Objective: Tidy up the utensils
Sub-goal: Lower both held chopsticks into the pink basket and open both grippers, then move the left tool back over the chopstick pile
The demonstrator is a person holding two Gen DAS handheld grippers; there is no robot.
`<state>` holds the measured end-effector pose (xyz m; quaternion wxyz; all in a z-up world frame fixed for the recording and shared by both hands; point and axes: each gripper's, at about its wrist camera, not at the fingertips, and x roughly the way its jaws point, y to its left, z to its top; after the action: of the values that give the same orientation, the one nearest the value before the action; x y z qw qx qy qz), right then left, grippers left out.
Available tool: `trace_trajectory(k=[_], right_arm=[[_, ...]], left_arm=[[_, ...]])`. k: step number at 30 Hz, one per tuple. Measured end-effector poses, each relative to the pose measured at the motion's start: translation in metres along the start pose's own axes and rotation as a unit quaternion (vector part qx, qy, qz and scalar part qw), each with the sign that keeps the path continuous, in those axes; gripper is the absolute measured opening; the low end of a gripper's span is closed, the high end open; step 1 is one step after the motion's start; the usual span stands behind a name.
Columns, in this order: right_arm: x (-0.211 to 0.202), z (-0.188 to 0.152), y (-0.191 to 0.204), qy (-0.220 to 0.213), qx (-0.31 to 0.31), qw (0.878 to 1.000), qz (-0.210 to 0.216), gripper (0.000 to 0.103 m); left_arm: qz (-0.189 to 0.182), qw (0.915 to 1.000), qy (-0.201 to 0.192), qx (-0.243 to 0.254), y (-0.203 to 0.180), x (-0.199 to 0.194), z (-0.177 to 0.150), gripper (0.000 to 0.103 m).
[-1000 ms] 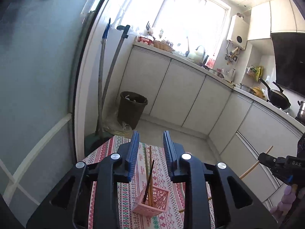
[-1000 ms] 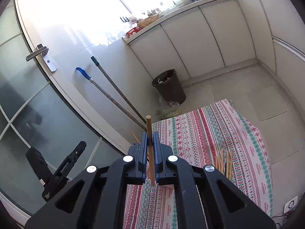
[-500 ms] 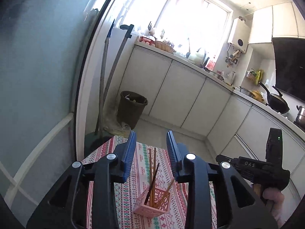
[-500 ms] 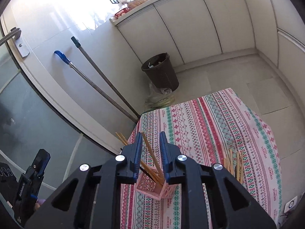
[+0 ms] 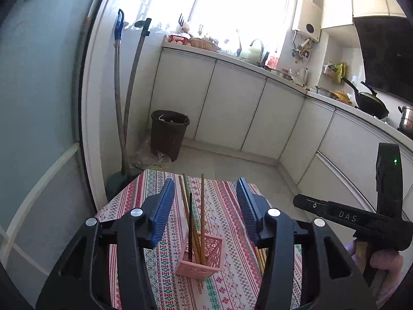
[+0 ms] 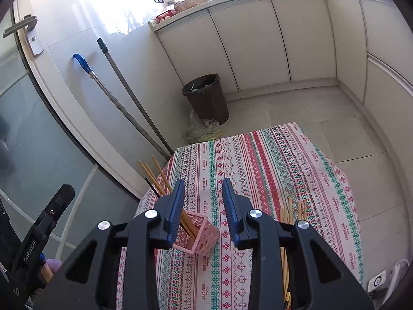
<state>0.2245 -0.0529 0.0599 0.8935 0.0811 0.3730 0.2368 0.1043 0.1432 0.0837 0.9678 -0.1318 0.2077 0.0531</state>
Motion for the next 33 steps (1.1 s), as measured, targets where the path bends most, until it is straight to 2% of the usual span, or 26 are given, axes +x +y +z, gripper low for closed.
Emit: trace_trajectory(k=[6, 8, 11, 13, 17, 21, 23, 26, 29, 33], right_arm=[[-0.008, -0.018, -0.008, -0.011, -0.022, 0.998, -0.055, 0.061], [-0.012, -0.023, -0.013, -0.014, -0.025, 0.996, -0.079, 0.064], [-0.019, -0.031, -0.026, -0.021, -0.019, 0.994, -0.105, 0.079], [-0.024, -0.037, -0.037, -0.028, -0.012, 0.992, -0.124, 0.093], [-0.031, -0.049, -0.072, -0.016, 0.015, 0.986, -0.165, 0.096], [-0.042, -0.059, -0.126, 0.003, 0.097, 0.978, -0.183, 0.096], [-0.049, -0.063, -0.154, 0.008, 0.15, 0.973, -0.176, 0.096], [-0.057, -0.069, -0.191, 0.017, 0.232, 0.962, -0.14, 0.096], [-0.055, -0.078, -0.221, 0.038, 0.3, 0.947, -0.108, 0.096], [-0.05, -0.091, -0.246, 0.055, 0.373, 0.924, -0.066, 0.096]], left_arm=[[0.011, 0.9995, 0.017, 0.023, -0.016, 0.009, -0.015, 0.077], [0.017, 0.9992, 0.021, 0.028, -0.02, 0.011, -0.021, 0.083], [0.023, 0.9986, 0.028, 0.038, -0.027, 0.014, -0.028, 0.094], [0.025, 0.9981, 0.037, 0.043, -0.031, 0.017, -0.034, 0.096], [0.015, 0.9954, 0.07, 0.063, -0.046, 0.027, -0.051, 0.096], [0.007, 0.9905, 0.095, 0.099, -0.07, 0.034, -0.078, 0.096], [-0.003, 0.9862, 0.117, 0.118, -0.084, 0.039, -0.095, 0.096], [-0.021, 0.9756, 0.159, 0.15, -0.107, 0.05, -0.128, 0.096], [-0.045, 0.957, 0.222, 0.181, -0.126, 0.063, -0.174, 0.096], [-0.08, 0.935, 0.27, 0.215, -0.136, 0.074, -0.226, 0.096]])
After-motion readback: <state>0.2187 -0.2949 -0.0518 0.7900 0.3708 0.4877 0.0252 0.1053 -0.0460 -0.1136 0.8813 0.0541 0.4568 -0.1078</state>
